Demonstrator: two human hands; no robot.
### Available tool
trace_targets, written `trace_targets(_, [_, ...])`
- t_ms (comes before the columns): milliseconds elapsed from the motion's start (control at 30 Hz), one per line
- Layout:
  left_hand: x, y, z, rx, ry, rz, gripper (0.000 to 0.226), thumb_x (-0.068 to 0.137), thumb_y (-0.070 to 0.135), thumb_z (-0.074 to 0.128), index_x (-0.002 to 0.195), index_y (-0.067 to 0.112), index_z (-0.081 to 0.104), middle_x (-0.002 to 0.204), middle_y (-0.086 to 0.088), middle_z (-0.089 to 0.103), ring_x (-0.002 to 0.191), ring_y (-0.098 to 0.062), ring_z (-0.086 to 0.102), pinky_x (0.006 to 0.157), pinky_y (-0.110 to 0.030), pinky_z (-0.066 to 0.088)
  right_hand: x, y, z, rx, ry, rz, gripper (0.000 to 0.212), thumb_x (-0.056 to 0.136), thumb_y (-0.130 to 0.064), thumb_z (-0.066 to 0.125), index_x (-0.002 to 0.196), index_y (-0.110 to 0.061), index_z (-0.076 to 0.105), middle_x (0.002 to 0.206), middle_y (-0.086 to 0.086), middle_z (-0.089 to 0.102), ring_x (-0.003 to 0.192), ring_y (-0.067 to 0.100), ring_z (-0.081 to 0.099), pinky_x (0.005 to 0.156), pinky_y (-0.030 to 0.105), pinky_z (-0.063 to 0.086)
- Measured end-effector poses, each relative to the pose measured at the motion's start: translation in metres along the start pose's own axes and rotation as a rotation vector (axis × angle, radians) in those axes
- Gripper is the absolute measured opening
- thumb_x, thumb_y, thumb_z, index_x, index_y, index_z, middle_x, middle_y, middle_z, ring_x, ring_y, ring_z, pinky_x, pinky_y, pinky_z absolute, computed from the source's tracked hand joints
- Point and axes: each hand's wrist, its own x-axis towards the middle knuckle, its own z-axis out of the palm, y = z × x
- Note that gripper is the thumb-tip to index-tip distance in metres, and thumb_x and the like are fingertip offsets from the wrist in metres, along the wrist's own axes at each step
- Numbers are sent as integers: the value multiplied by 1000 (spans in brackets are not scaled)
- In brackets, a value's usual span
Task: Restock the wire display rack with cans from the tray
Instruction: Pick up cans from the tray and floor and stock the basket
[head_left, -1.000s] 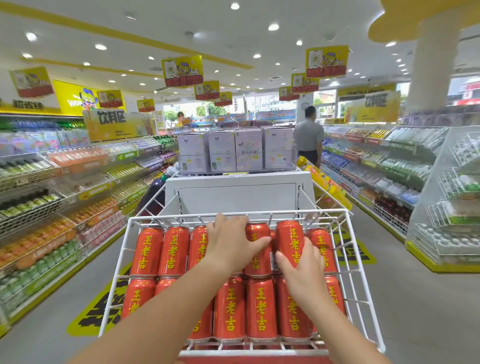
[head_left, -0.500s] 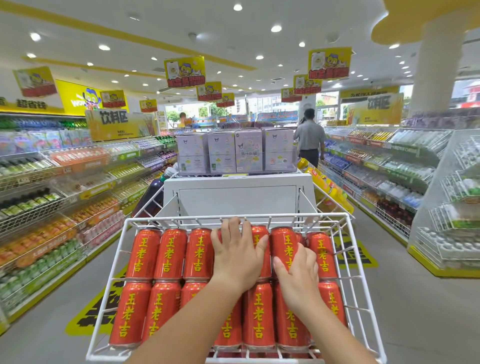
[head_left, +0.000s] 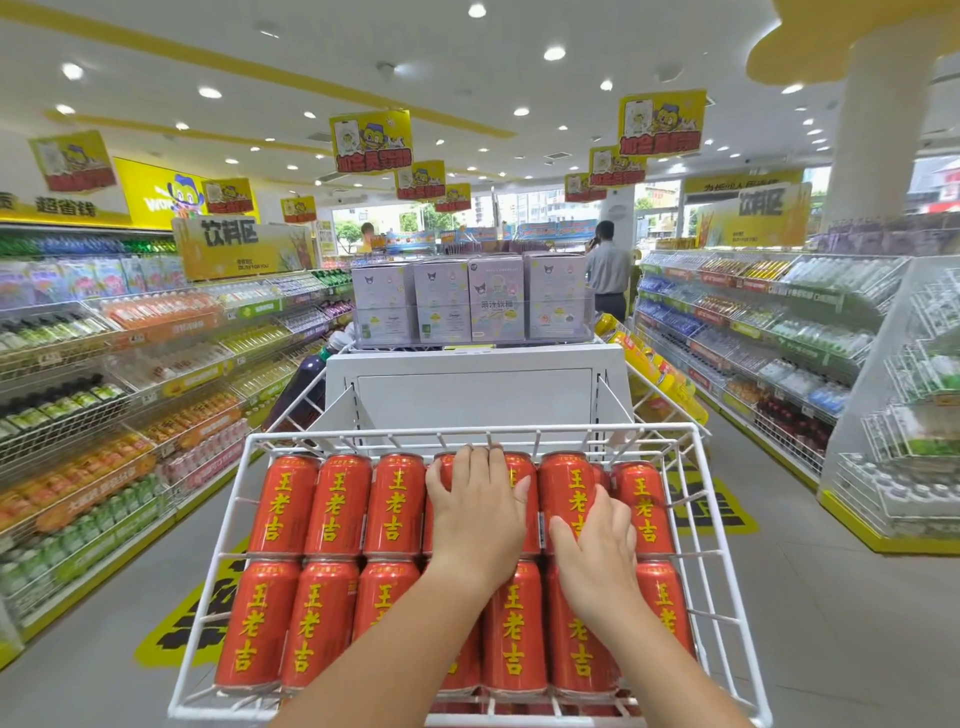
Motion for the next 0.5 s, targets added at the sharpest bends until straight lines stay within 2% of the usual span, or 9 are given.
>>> trace_targets(200, [-9, -16, -1, 58, -11, 136, 62, 98, 43, 27, 138, 6, 57, 132, -10, 65, 129, -30, 56, 107, -58, 37, -5, -8, -2, -81, 15, 5, 77, 98, -45, 45, 155, -7, 11, 150, 10, 26, 136, 31, 29, 111, 45, 29])
trace_targets(367, [-24, -28, -16, 71, -80, 184, 71, 97, 50, 16, 153, 11, 37, 157, -14, 41, 147, -32, 34, 116, -56, 28, -9, -11, -8, -104, -4, 7, 82, 97, -50, 47, 156, -8, 10, 151, 11, 26, 137, 31, 29, 111, 45, 30])
trace_targets(500, [-37, -35, -31, 88, -133, 224, 75, 96, 53, 9, 157, 14, 28, 163, -15, 30, 151, -34, 24, 118, -55, 22, -16, -9, -19, -169, -6, 6, 84, 95, -55, 45, 157, -12, 9, 156, 11, 22, 142, 32, 24, 115, 46, 26])
